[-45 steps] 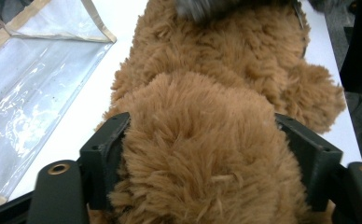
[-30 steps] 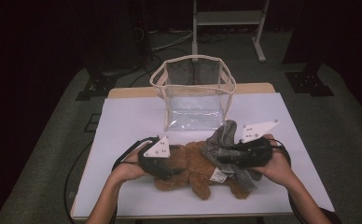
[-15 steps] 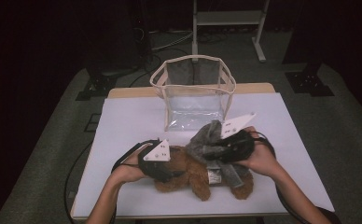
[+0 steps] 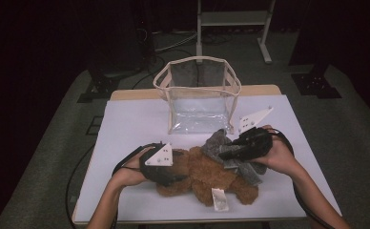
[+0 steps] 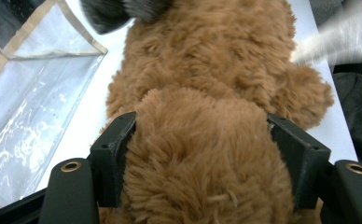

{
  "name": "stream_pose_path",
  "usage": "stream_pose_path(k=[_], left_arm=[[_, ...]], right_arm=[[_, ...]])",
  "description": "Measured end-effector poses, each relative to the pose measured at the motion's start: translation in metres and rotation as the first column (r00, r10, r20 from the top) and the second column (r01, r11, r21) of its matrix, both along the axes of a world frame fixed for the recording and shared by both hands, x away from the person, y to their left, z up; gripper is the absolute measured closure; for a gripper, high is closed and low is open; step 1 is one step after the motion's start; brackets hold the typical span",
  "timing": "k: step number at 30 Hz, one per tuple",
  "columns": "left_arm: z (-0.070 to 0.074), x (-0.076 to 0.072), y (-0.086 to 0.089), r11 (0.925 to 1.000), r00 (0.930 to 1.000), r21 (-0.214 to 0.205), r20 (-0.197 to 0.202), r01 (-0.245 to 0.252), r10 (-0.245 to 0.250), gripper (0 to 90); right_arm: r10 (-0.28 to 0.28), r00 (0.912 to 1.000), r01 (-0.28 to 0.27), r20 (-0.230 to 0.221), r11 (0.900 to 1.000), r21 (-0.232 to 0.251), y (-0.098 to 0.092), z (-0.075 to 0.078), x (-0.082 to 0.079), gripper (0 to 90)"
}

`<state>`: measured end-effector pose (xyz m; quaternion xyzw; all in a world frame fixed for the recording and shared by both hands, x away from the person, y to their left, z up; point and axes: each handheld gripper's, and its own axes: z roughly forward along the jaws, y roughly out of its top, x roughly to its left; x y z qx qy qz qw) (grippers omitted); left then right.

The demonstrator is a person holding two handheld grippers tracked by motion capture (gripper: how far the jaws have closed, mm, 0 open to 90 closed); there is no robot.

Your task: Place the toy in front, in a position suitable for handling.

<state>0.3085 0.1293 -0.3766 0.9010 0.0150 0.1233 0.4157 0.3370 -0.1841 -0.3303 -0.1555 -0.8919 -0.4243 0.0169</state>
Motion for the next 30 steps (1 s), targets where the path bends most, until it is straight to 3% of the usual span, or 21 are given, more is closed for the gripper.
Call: stream_pose_path(k=[4,10,13,16,22,27,30], left_arm=[[-0.001,-0.001,-0.004,0.9999,0.9999,0.004,0.008,0.013,-0.013,32.5],[-0.001,-0.004,-0.006,0.9993,0.9992,0.021,0.026,0.03,-0.03,32.9],[-0.001,-0.003,-0.002,0.9997,0.9995,0.007,0.018,0.025,-0.025,33.7],[-0.002,0.0,0.0,0.9998,0.9998,-0.007,0.007,0.019,-0.019,33.9],[-0.001,0.003,0.002,0.9995,0.9998,-0.029,-0.014,-0.011,0.01,32.1],[-0.002,0.005,0.003,0.9991,0.9993,-0.037,-0.032,-0.019,0.018,31.5],[-0.002,0.007,0.004,0.9989,0.9991,-0.04,-0.036,-0.024,0.022,30.9]], right_arm=[[0.009,1.0,-0.009,0.003,0.9998,-0.016,0.009,0.003,-0.001,67.5],[0.057,0.9984,-0.057,-0.003,0.998,-0.027,0.048,-0.003,0.008,67.3],[0.066,0.9978,-0.066,0.002,0.9975,-0.027,0.055,-0.005,0.008,67.3],[0.036,0.9991,-0.036,0.021,0.9993,-0.008,0.044,-0.001,0.007,67.3],[-0.035,0.9987,0.033,0.036,0.9979,0.056,0.002,0.001,-0.004,67.4],[-0.082,0.9951,0.076,0.055,0.9925,0.096,-0.03,-0.005,-0.023,67.4],[-0.107,0.9925,0.102,0.059,0.9909,0.088,-0.043,-0.014,-0.033,67.5]])
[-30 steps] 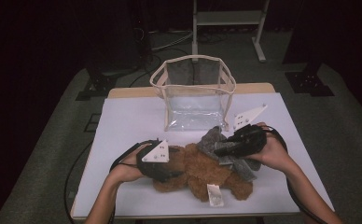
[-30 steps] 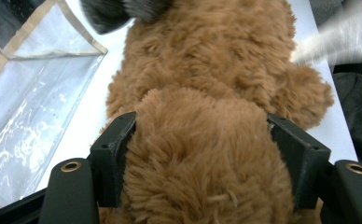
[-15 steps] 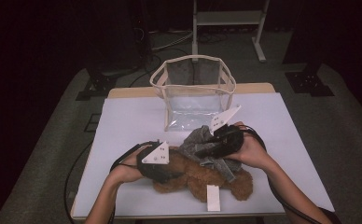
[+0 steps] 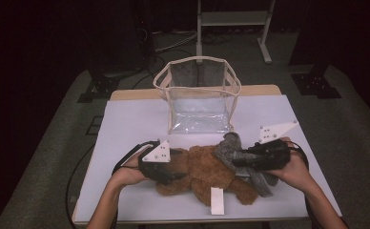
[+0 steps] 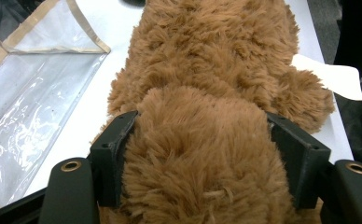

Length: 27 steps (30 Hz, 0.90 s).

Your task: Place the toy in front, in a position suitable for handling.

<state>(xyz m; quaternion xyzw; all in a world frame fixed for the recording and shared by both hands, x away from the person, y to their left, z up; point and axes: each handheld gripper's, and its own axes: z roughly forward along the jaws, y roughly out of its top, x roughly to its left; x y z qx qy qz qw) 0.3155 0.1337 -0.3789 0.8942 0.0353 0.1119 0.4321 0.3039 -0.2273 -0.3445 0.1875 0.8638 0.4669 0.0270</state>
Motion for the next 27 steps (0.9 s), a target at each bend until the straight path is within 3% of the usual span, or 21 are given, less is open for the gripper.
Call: stream_pose_path(k=[7,12,15,17,21,24,27], left_arm=[[0.0,0.0,0.0,1.0,1.0,0.0,-0.002,-0.002,0.002,30.2],[-0.001,0.001,0.001,1.0,1.0,-0.006,-0.009,0.002,-0.002,30.1],[-0.001,-0.001,-0.001,0.9999,0.9999,-0.002,-0.006,0.016,-0.016,30.7],[-0.001,-0.002,-0.002,0.9997,0.9997,0.007,-0.001,0.023,-0.023,30.7],[0.0,-0.003,-0.003,0.9995,0.9996,0.015,0.006,0.028,-0.028,30.5],[0.0,-0.004,-0.003,0.9994,0.9995,0.016,0.007,0.032,-0.032,30.5],[0.0,-0.004,-0.004,0.9994,0.9994,0.011,0.006,0.034,-0.034,30.2]], right_arm=[[-0.036,0.9979,0.039,-0.054,0.9984,0.041,-0.021,-0.037,-0.014,67.5],[-0.071,0.9916,0.069,-0.108,0.9975,-0.016,-0.036,-0.056,-0.02,67.4],[-0.109,0.9857,0.108,-0.129,0.9941,-0.015,-0.049,-0.059,-0.02,67.6],[-0.122,0.9833,0.126,-0.135,0.9919,0.017,-0.054,-0.056,-0.019,67.7],[-0.116,0.9879,0.126,-0.102,0.9881,0.089,-0.052,-0.035,-0.008,67.8],[-0.092,0.9939,0.1,-0.061,0.9844,0.145,-0.04,-0.013,0.004,67.9],[-0.045,0.9986,0.049,-0.026,0.9862,0.158,-0.019,0.006,0.013,67.7]])
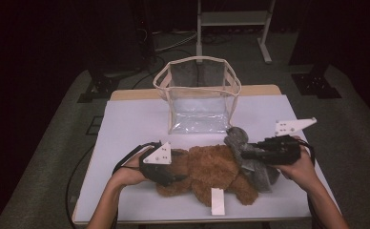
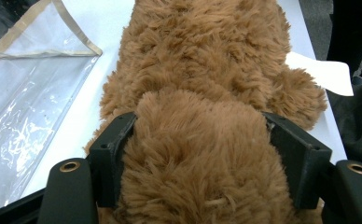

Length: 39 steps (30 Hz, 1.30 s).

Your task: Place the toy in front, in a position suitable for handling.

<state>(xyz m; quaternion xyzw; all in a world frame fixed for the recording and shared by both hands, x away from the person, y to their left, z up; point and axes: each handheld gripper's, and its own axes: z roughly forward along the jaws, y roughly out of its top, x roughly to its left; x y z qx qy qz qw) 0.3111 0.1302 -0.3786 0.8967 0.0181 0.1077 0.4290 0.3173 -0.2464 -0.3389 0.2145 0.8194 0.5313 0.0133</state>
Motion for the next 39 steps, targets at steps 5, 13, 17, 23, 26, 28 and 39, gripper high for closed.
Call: stream_pose_path(k=[5,13,17,23,26,28,39], left_arm=[[0.0,-0.001,0.002,1.0,0.9999,-0.002,-0.008,-0.007,0.007,28.5],[0.0,-0.001,0.009,0.9986,0.9976,0.005,-0.044,-0.052,0.053,13.7],[-0.002,-0.001,0.017,0.9971,0.9948,0.011,-0.068,-0.076,0.076,8.4],[-0.015,0.0,0.018,0.9973,0.992,-0.012,-0.104,-0.073,0.071,0.4],[-0.019,0.003,0.015,0.9971,0.9933,-0.022,-0.092,-0.072,0.07,0.0],[-0.022,0.005,0.013,0.9963,0.9925,-0.032,-0.095,-0.079,0.076,0.0],[-0.017,0.003,-0.015,0.9964,0.9956,-0.042,-0.06,-0.074,0.072,30.8]], right_arm=[[0.085,0.9963,-0.085,-0.008,0.9909,-0.104,0.045,0.002,0.016,67.0],[0.126,0.9899,-0.134,-0.065,0.9808,-0.141,0.054,-0.02,0.009,67.4],[0.139,0.9879,-0.147,-0.069,0.9797,-0.136,0.051,-0.026,0.0,67.5],[0.161,0.9843,-0.17,-0.074,0.9755,-0.14,0.053,-0.032,-0.008,67.9],[0.153,0.9848,-0.163,-0.082,0.9782,-0.129,0.05,-0.034,-0.007,67.9],[0.148,0.9858,-0.157,-0.078,0.98,-0.122,0.047,-0.034,-0.006,67.9],[0.085,0.992,-0.091,-0.094,0.9938,-0.064,0.021,-0.026,0.001,67.5]])
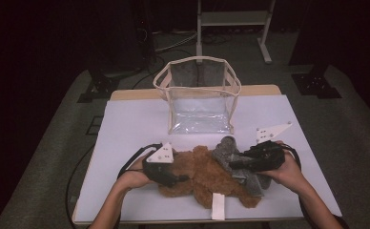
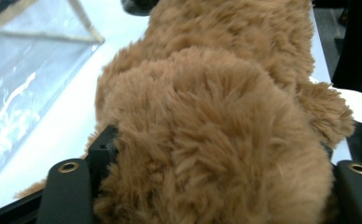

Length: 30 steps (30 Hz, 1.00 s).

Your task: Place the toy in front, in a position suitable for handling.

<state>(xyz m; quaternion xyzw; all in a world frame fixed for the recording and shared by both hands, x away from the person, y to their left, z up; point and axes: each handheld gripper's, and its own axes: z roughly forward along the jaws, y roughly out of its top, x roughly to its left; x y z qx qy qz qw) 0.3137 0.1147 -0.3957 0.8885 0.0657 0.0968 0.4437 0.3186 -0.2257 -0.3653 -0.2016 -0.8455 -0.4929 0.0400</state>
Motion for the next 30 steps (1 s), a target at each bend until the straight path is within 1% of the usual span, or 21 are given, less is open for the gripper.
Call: stream_pose_path(k=[2,5,8,10,12,13,15,17,18,19,21,23,24,25,26,28,30], left_arm=[[0.001,0.003,-0.016,1.0,0.9998,0.004,0.016,0.008,-0.008,32.3],[0.0,0.008,-0.038,0.9994,0.9992,-0.003,0.019,0.034,-0.034,33.8],[0.0,0.012,-0.067,0.9984,0.9981,0.002,0.024,0.057,-0.057,33.7],[0.0,0.014,-0.081,0.9976,0.9973,-0.001,0.024,0.07,-0.07,33.7],[0.001,0.016,-0.092,0.997,0.9969,-0.008,0.02,0.077,-0.077,33.7],[0.001,0.016,-0.095,0.9968,0.9966,-0.006,0.02,0.08,-0.08,33.7],[0.002,0.017,-0.1,0.9964,0.9962,-0.001,0.024,0.084,-0.084,33.8],[0.004,0.018,-0.099,0.9965,0.9963,0.01,0.024,0.083,-0.083,34.2],[0.006,0.018,-0.096,0.9969,0.9967,0.017,0.025,0.077,-0.077,34.6],[0.008,0.019,-0.092,0.997,0.997,0.025,0.025,0.073,-0.073,35.3],[0.013,0.019,-0.083,0.9964,0.9972,0.057,0.035,0.063,-0.065,35.8],[0.018,0.019,-0.073,0.9964,0.9982,0.07,0.033,0.048,-0.05,36.2],[0.02,0.019,-0.065,0.9957,0.9985,0.085,0.036,0.037,-0.04,36.4],[0.022,0.018,-0.059,0.9953,0.9987,0.092,0.039,0.031,-0.035,36.5],[0.024,0.017,-0.05,0.9946,0.9989,0.102,0.04,0.019,-0.023,36.5],[0.026,0.014,-0.033,0.993,0.9992,0.118,0.039,-0.001,-0.003,36.7],[0.026,0.01,-0.019,0.99,0.9992,0.14,0.039,-0.013,0.007,36.7]], right_arm=[[-0.026,0.9995,0.027,0.016,0.9996,-0.012,-0.01,0.006,-0.001,67.6],[-0.071,0.9969,0.072,0.035,0.9971,-0.028,-0.029,0.014,-0.002,67.5],[-0.107,0.994,0.108,0.024,0.9933,-0.041,-0.049,0.017,-0.004,67.5],[-0.143,0.9896,0.144,0.015,0.9891,-0.033,-0.067,0.017,-0.005,67.5],[-0.164,0.9865,0.164,0.007,0.9861,-0.027,-0.08,0.017,-0.006,67.5],[-0.179,0.9839,0.179,0.005,0.9836,-0.023,-0.087,0.018,-0.006,67.5],[-0.192,0.9813,0.192,0.002,0.981,-0.024,-0.095,0.018,-0.006,67.5],[-0.195,0.9808,0.195,-0.007,0.9806,-0.02,-0.098,0.017,-0.006,67.4],[-0.192,0.9814,0.191,-0.01,0.9813,-0.019,-0.098,0.016,-0.005,67.5],[-0.185,0.9826,0.185,-0.012,0.9826,-0.017,-0.095,0.015,-0.003,67.4],[-0.175,0.9844,0.175,-0.015,0.9845,-0.016,-0.088,0.012,-0.001,67.4],[-0.159,0.9872,0.159,-0.012,0.9873,-0.008,-0.077,0.01,0.003,67.5],[-0.151,0.9885,0.151,-0.013,0.9886,-0.007,-0.073,0.009,0.005,67.4],[-0.135,0.9908,0.135,-0.015,0.9909,-0.003,-0.064,0.008,0.007,67.5],[-0.125,0.9921,0.125,-0.012,0.9922,-0.001,-0.059,0.006,0.009,67.5],[-0.088,0.996,0.088,-0.017,0.9961,0.003,-0.039,0.002,0.013,67.5],[-0.062,0.9978,0.062,-0.025,0.9981,0.0,-0.024,-0.002,0.015,67.6]])
